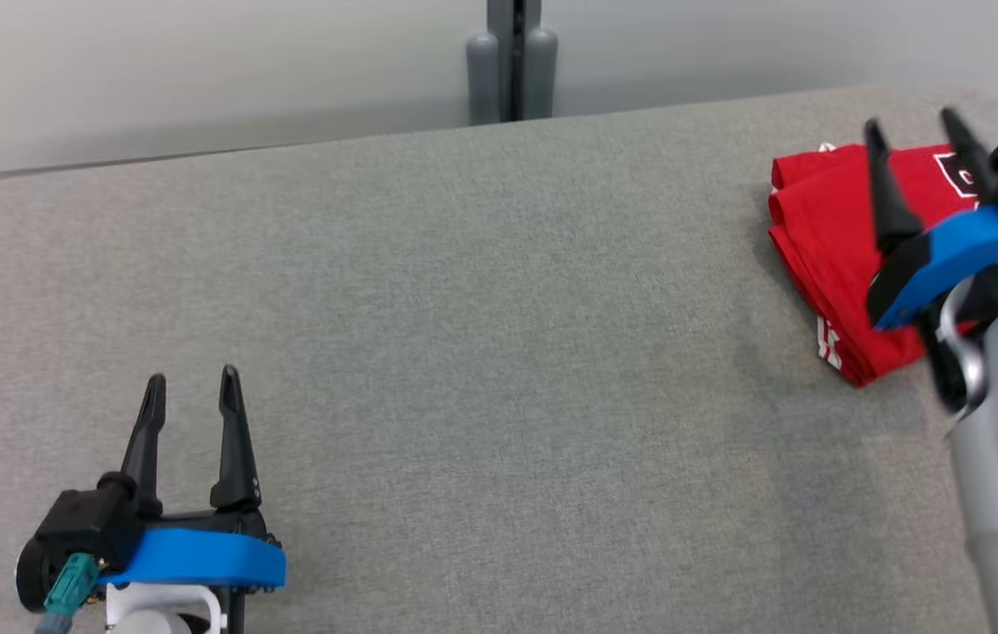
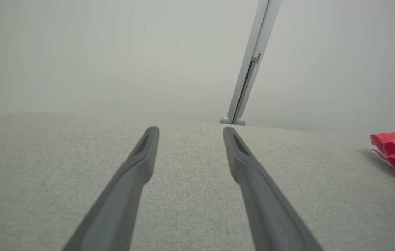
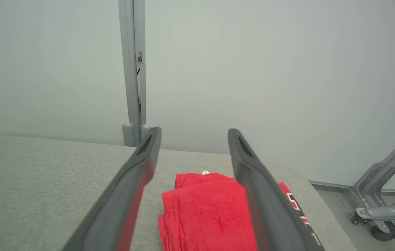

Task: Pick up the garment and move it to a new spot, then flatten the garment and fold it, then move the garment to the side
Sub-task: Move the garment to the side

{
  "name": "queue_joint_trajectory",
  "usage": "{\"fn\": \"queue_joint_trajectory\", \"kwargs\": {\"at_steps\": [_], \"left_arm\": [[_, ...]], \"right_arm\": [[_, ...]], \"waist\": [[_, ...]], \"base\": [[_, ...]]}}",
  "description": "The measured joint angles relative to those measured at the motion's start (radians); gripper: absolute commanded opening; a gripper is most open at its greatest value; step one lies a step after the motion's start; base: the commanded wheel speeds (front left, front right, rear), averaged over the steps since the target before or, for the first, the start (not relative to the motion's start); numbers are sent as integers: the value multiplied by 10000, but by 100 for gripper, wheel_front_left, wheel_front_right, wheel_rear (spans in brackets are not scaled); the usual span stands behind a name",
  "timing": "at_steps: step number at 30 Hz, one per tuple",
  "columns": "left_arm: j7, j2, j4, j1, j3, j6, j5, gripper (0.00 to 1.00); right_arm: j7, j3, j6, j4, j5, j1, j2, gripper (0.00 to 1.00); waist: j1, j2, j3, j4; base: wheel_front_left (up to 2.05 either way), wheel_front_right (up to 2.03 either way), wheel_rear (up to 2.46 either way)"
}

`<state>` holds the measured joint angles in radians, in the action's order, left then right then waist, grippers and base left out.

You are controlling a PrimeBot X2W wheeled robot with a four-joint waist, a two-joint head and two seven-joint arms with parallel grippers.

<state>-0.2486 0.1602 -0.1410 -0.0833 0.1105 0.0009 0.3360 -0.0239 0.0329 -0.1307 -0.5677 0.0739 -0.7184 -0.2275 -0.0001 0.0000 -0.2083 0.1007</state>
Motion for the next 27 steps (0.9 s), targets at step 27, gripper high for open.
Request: {"fn": "queue_joint_trajectory", "kwargs": {"at_steps": [27], "left_arm": [[-90, -368, -1423, 1192, 270, 336, 130, 100]], "right_arm": [[-2261, -965, 0, 1553, 863, 5077, 1774, 100]], "waist": [[0, 0, 1246, -1165]], "base": [[0, 0, 0]]}}
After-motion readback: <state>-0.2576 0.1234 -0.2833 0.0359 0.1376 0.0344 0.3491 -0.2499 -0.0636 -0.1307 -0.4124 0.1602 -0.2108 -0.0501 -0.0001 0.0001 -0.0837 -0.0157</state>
